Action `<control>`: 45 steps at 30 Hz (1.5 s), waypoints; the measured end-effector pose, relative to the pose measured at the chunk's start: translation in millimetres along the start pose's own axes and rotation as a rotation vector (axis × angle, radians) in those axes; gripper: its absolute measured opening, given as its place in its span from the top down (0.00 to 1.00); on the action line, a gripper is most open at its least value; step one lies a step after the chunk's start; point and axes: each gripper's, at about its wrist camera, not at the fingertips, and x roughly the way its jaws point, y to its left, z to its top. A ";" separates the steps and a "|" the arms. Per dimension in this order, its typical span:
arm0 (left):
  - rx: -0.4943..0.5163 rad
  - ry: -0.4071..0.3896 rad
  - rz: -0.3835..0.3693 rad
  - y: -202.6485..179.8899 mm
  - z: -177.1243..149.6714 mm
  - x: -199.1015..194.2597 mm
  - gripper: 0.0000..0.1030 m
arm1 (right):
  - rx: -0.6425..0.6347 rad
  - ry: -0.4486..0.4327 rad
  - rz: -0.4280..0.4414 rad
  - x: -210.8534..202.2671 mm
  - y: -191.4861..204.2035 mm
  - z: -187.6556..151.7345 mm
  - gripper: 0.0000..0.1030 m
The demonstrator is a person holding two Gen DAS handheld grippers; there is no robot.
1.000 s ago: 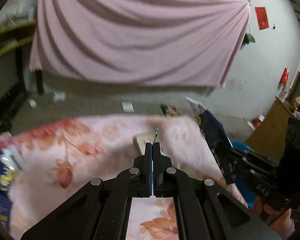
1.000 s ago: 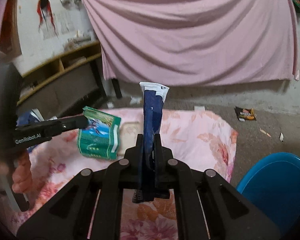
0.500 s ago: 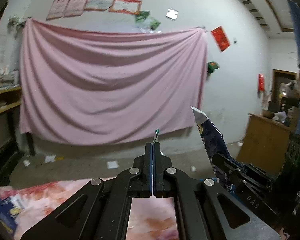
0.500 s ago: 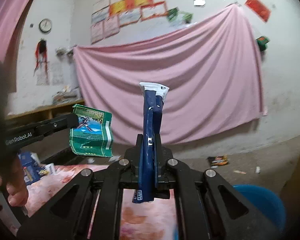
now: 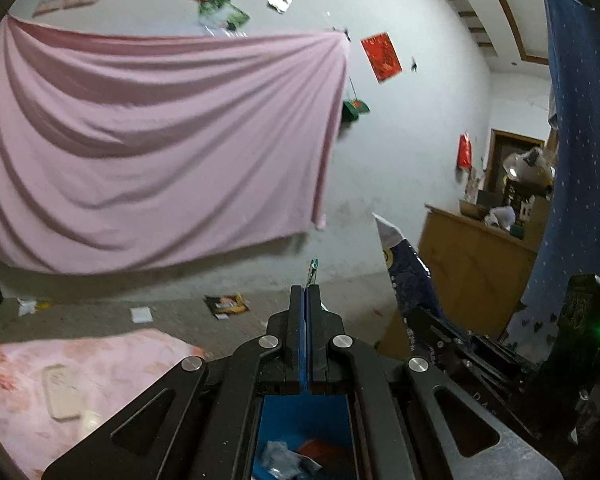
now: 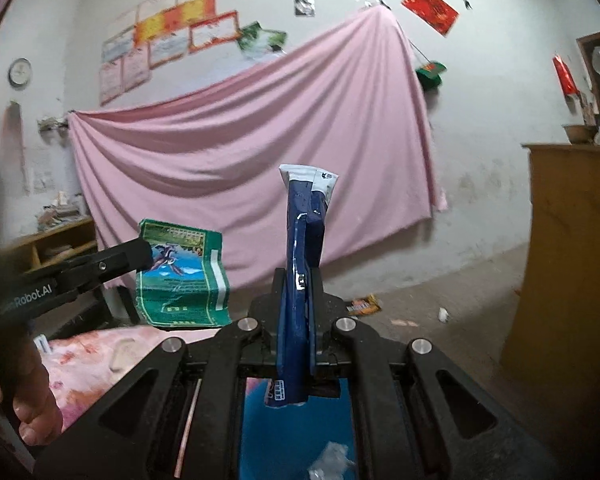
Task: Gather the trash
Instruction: 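Carry tube and packet over the blue basin and open both tools to drop them, then move both open tools back over the bed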
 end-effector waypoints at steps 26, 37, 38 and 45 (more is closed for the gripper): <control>-0.246 0.422 -0.021 30.1 -41.0 80.6 0.80 | 0.069 0.363 -0.069 44.7 -38.0 -43.4 0.52; -0.165 0.257 0.108 46.7 -23.6 33.0 0.65 | 0.062 0.203 -0.035 31.0 -23.5 -26.1 0.14; -0.156 0.233 0.123 48.9 -21.6 26.2 0.63 | 0.060 0.183 -0.027 29.0 -20.8 -23.3 0.10; -0.121 0.060 0.266 76.0 -4.1 -37.0 0.27 | 0.048 0.020 0.067 16.5 14.4 -3.4 0.00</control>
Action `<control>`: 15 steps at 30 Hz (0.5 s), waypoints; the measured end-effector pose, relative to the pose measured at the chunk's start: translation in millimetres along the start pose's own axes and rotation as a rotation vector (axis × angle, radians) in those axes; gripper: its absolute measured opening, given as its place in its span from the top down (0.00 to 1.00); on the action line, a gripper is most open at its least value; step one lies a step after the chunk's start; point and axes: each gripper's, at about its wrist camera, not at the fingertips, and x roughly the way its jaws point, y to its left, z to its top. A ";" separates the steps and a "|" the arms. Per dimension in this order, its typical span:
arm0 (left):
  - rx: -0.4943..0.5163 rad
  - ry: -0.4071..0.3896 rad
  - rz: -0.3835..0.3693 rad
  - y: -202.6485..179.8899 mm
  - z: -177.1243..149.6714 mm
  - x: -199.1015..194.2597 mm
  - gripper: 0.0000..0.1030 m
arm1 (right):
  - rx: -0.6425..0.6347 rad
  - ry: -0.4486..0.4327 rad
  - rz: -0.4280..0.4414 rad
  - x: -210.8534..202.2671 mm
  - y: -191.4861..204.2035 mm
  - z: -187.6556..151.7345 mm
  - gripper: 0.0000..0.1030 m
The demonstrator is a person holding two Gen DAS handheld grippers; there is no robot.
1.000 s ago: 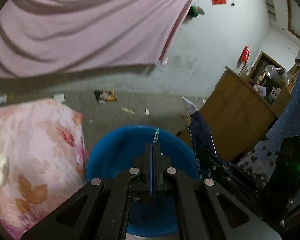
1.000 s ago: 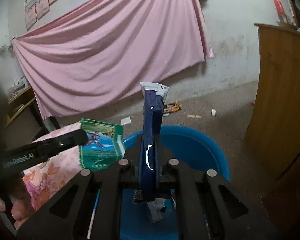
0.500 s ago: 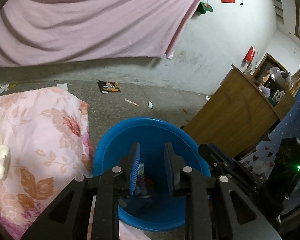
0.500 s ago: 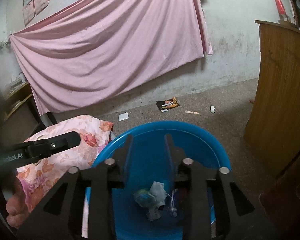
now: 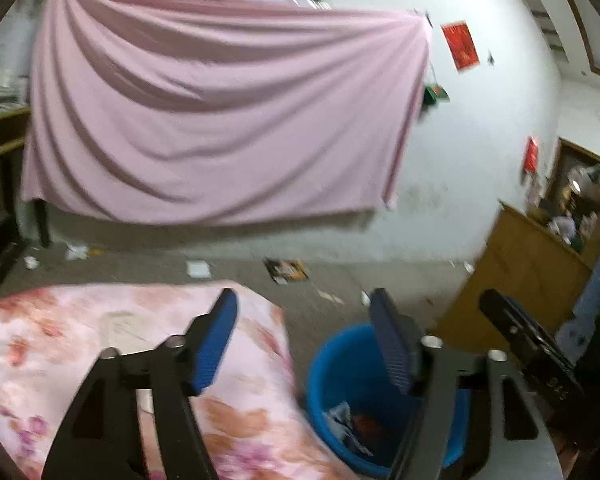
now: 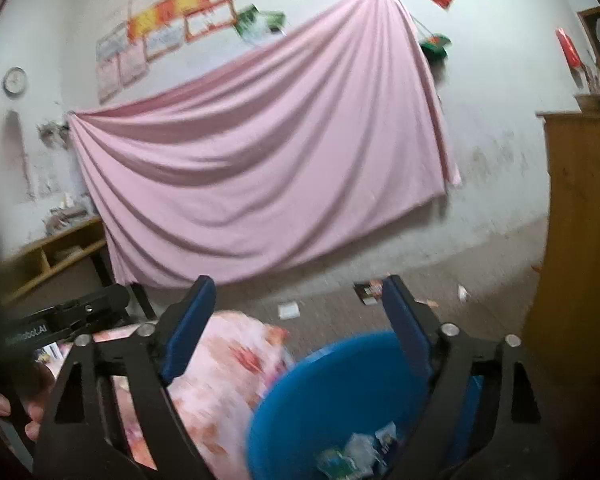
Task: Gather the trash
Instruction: 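Move both open tools back over the bed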
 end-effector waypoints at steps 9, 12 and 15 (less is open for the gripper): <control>-0.016 -0.194 0.176 65.7 0.4 -63.1 0.02 | -0.054 -0.144 0.111 -5.3 62.0 8.0 0.00; -0.008 -0.224 0.233 86.7 -4.4 -77.3 0.02 | -0.094 -0.161 0.137 -3.1 85.8 6.1 0.00; -0.010 -0.232 0.270 106.8 -11.9 -87.9 0.02 | -0.140 -0.148 0.156 5.0 107.7 1.3 0.00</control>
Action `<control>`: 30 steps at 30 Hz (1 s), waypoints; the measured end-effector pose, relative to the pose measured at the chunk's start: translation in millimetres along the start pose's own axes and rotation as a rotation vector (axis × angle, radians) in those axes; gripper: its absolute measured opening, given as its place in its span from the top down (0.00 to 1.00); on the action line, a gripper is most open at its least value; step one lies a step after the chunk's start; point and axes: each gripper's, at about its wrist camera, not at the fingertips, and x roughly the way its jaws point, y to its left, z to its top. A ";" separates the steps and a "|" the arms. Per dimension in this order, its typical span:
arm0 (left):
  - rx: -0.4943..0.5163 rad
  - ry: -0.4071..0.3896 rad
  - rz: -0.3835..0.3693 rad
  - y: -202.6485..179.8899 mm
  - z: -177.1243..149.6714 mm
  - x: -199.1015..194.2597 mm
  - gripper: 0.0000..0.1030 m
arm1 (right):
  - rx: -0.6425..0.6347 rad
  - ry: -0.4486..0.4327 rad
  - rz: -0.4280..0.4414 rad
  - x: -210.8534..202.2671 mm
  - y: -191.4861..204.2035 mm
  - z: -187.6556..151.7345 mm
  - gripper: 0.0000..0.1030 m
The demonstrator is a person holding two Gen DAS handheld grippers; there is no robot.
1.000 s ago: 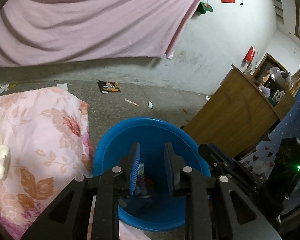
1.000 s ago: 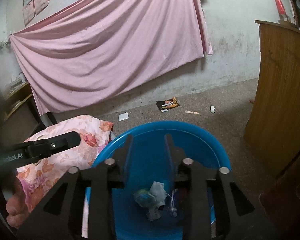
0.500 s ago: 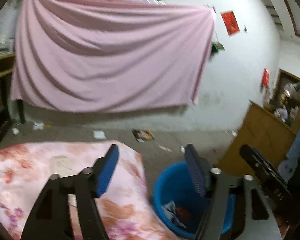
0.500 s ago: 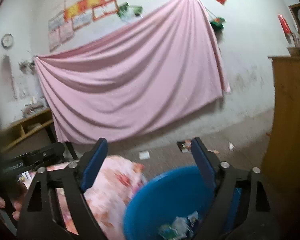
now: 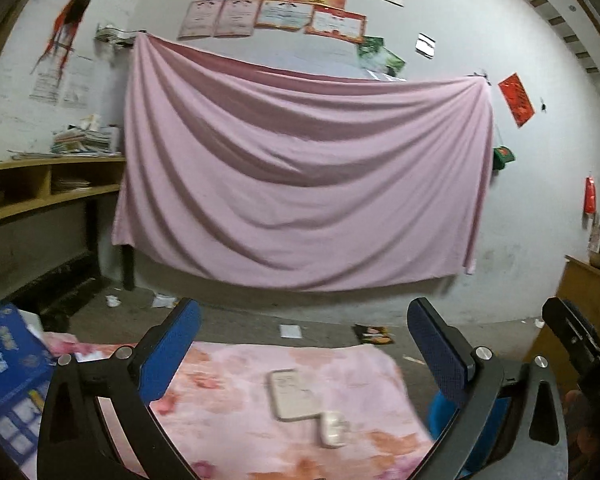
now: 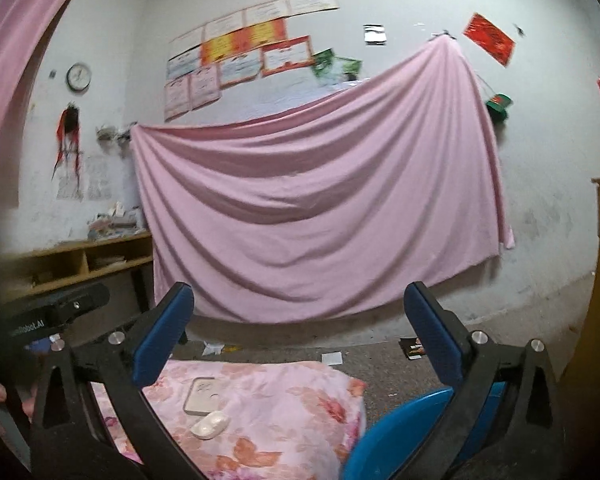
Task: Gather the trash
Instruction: 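Move both open tools back over the bed, then grasp the white earbud case with the right tool while the left tool grasps the beige phone case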
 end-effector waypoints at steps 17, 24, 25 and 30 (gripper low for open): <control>-0.035 0.089 0.108 94.3 -35.2 15.3 0.02 | -0.232 0.487 0.089 97.6 84.8 -67.3 0.00; -0.053 0.254 0.113 99.1 -44.9 51.7 0.02 | -0.242 0.722 0.132 130.3 92.7 -103.3 0.00; -0.057 0.275 0.114 99.1 -46.9 57.9 0.02 | -0.251 0.743 0.132 132.8 94.0 -107.0 0.00; -0.075 0.394 0.059 97.9 -57.8 87.4 0.12 | -0.265 0.833 0.143 142.1 95.7 -120.7 0.13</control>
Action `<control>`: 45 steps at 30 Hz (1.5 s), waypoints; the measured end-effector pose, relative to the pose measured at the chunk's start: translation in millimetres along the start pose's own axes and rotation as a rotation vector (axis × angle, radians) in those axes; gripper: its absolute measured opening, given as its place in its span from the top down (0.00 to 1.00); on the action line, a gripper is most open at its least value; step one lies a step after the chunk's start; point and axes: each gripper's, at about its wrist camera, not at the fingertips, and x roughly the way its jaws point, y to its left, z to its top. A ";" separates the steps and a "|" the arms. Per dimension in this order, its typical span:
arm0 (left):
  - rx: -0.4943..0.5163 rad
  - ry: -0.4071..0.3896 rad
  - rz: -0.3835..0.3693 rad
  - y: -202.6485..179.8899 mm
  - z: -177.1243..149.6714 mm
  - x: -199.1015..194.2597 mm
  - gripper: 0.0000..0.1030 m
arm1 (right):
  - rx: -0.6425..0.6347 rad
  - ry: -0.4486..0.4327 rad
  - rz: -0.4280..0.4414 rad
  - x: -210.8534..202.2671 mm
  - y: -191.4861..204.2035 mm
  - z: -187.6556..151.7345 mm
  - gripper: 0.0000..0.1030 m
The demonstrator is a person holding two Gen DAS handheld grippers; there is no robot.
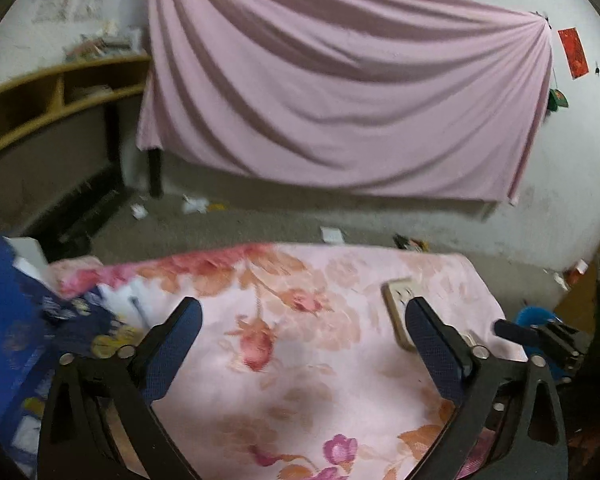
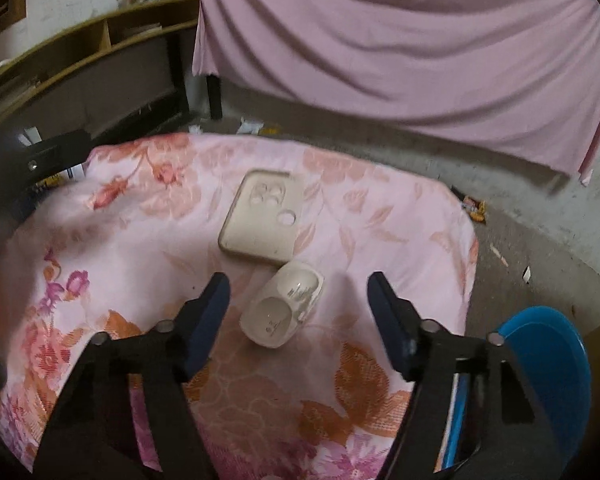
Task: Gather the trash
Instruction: 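Grasp the white earbud case with the right tool while the left tool grasps the beige phone case, then carry both cases over the blue basin and open both tools to drop them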
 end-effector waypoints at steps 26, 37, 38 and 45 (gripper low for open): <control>0.063 0.441 -0.195 -79.0 0.0 122.6 0.91 | 0.168 -0.058 0.030 -22.2 -59.3 -14.0 0.45; 0.117 0.284 -0.168 -101.5 -4.4 89.8 0.99 | 0.207 -0.204 -0.023 -54.4 -77.7 -24.8 0.45; 0.113 0.253 -0.171 -103.9 -3.9 82.2 0.99 | 0.219 -0.234 -0.029 -61.6 -80.9 -26.6 0.45; 0.099 0.024 -0.238 -120.3 5.2 29.1 0.99 | 0.255 -0.456 -0.099 -110.9 -98.6 -36.5 0.45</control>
